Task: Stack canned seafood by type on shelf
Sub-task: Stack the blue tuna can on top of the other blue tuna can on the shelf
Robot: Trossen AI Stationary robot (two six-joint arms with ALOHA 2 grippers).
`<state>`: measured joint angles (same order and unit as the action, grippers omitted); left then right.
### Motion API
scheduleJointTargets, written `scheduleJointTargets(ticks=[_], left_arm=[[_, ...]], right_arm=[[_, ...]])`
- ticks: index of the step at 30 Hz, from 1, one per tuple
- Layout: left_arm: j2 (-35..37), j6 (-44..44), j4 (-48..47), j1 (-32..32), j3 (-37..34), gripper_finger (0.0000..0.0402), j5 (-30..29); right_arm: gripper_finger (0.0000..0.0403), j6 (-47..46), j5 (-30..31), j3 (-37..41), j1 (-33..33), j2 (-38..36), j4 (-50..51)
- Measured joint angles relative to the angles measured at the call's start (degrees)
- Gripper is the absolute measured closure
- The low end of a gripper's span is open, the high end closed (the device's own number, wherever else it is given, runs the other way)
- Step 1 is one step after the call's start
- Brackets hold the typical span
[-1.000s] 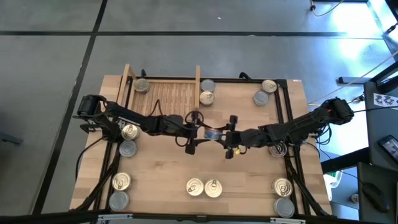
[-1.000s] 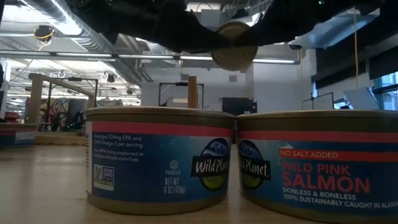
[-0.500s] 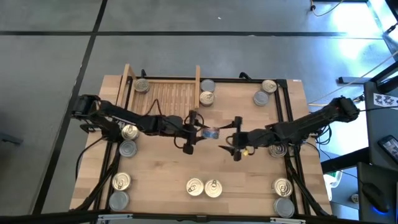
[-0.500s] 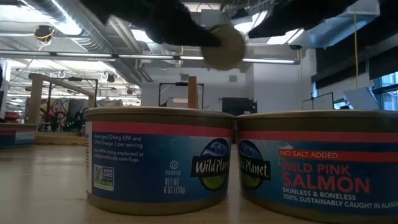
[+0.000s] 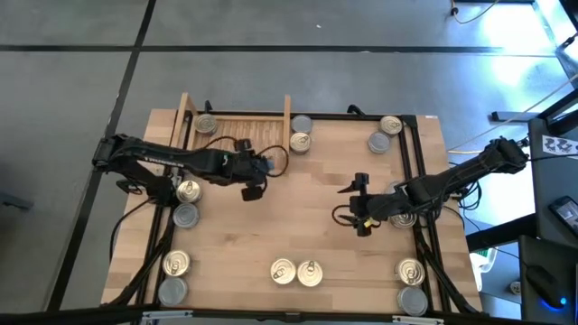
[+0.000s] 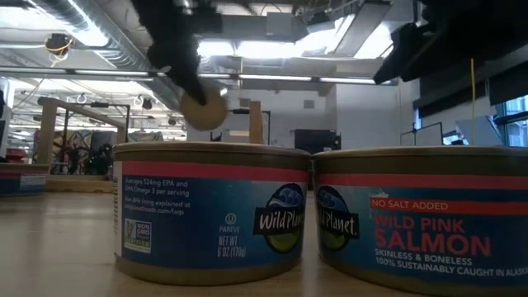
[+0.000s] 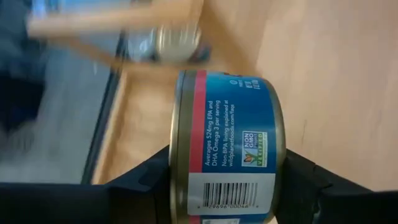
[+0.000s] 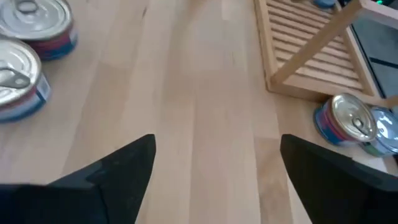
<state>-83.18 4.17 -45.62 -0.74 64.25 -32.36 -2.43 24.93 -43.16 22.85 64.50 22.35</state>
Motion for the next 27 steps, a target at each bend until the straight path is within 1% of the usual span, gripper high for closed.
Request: scheduleJointTargets(ticks=[3, 6, 8, 11, 16, 18, 21, 25, 27], left_arm=[[-0.09, 4.96, -8.14, 2.72, -0.02, 0.0209, 0.11], [-0.09, 9.86, -13.27, 6.55, -0.05, 0.0208, -1.11], [-0.09, 12.22, -15.39, 9.97, -0.43, 0.0208, -1.32], [-0.09, 12.64, -15.86, 15.83, -1.85, 0.0207, -1.65], [-0.33, 10.57, -15.48, 25.52, -2.96, 0.0207, -2.37], [-0.35, 8.93, -15.07, 28.95, -2.99, 0.0207, -4.14], [-0.33, 4.83, -11.41, 33.81, -2.99, 0.0207, -6.37], [-0.36, -0.67, -6.59, 37.95, -2.99, 0.0206, -7.08], [-0.91, -2.52, -5.96, 38.75, -2.99, 0.0206, -10.22]], right_arm=[[0.0063, 1.13, 0.89, 0.00, 0.00, 0.89, 0.15], [0.0064, 1.33, 2.29, 0.00, 0.00, 1.52, 0.24], [0.0064, 1.41, 3.06, 0.00, 0.00, 1.88, 0.22], [0.0064, 1.41, 3.54, -0.01, 0.00, 2.31, 0.22], [0.0064, 1.26, 3.56, -0.02, 0.00, 3.33, 0.20], [0.0064, 1.24, 3.58, 0.00, 0.00, 3.95, 0.13], [0.0064, 1.21, 3.99, 0.00, 0.00, 5.04, -0.33], [0.0064, 1.19, 4.11, 0.00, 0.00, 6.46, -1.69], [0.0063, 1.19, 4.11, -0.02, 0.00, 6.95, -2.12]])
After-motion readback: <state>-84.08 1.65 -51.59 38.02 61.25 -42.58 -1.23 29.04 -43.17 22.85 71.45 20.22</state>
